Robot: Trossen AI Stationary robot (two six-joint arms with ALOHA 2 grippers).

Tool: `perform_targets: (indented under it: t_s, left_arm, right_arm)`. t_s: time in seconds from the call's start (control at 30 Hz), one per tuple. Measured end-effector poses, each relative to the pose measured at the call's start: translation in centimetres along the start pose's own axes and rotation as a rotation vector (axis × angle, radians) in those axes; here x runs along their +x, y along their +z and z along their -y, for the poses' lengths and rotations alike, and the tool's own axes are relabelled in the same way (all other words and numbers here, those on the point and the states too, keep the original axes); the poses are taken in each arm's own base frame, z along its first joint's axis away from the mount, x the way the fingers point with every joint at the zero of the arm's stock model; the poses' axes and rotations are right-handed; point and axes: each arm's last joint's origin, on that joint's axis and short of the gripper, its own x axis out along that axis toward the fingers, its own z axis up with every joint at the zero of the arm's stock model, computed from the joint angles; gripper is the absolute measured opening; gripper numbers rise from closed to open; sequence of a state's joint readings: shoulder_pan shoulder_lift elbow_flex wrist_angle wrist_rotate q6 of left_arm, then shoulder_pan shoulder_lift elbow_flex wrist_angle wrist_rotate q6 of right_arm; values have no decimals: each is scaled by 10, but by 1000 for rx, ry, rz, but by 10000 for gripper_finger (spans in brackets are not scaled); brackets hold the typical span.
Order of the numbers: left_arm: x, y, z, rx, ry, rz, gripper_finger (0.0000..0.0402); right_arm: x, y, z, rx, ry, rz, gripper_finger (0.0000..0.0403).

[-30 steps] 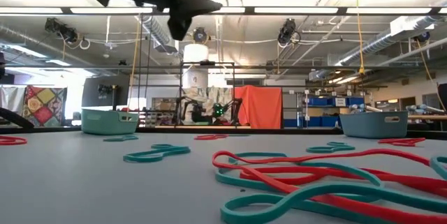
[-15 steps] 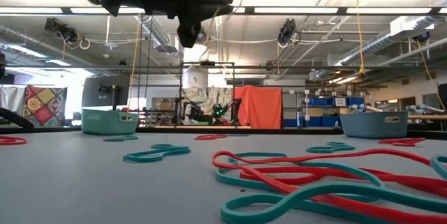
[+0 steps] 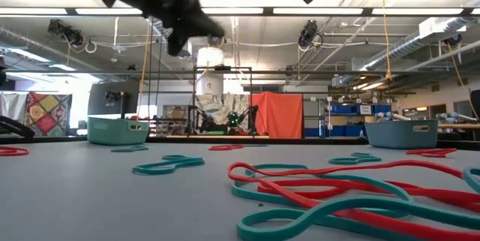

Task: Sort rubber bands into baskets
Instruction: Put the yellow rubber band into the green bin

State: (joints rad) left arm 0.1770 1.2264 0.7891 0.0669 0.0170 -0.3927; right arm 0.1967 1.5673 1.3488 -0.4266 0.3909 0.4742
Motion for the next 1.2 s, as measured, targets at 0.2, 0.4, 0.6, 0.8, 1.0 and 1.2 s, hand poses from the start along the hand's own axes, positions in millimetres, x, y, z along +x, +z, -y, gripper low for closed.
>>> perform_targets:
  t_s: [0.2, 0.4, 0.6, 0.8, 1.0, 1.2]
  left_arm:
    - [-38, 14, -41, -59, 300, -11, 6]
    - [-71, 18, -79, -84, 531, -35, 8]
    - [-88, 14, -111, -125, 696, -119, 8]
    - [-101, 4, -138, -199, 941, -217, 9]
    - [-100, -4, -155, -196, 1119, -302, 14]
    - [-92, -11, -163, -246, 1138, -362, 73]
  right_arm:
    - [2, -4, 1, 32, -19, -24, 126]
    - [2, -5, 2, 32, -26, -30, 127]
    - [2, -5, 2, 36, -27, -31, 126]
    - [2, -6, 2, 44, -24, -40, 126]
    - [1, -8, -1, 53, -5, -59, 126]
    - [1, -9, -2, 68, -2, -61, 126]
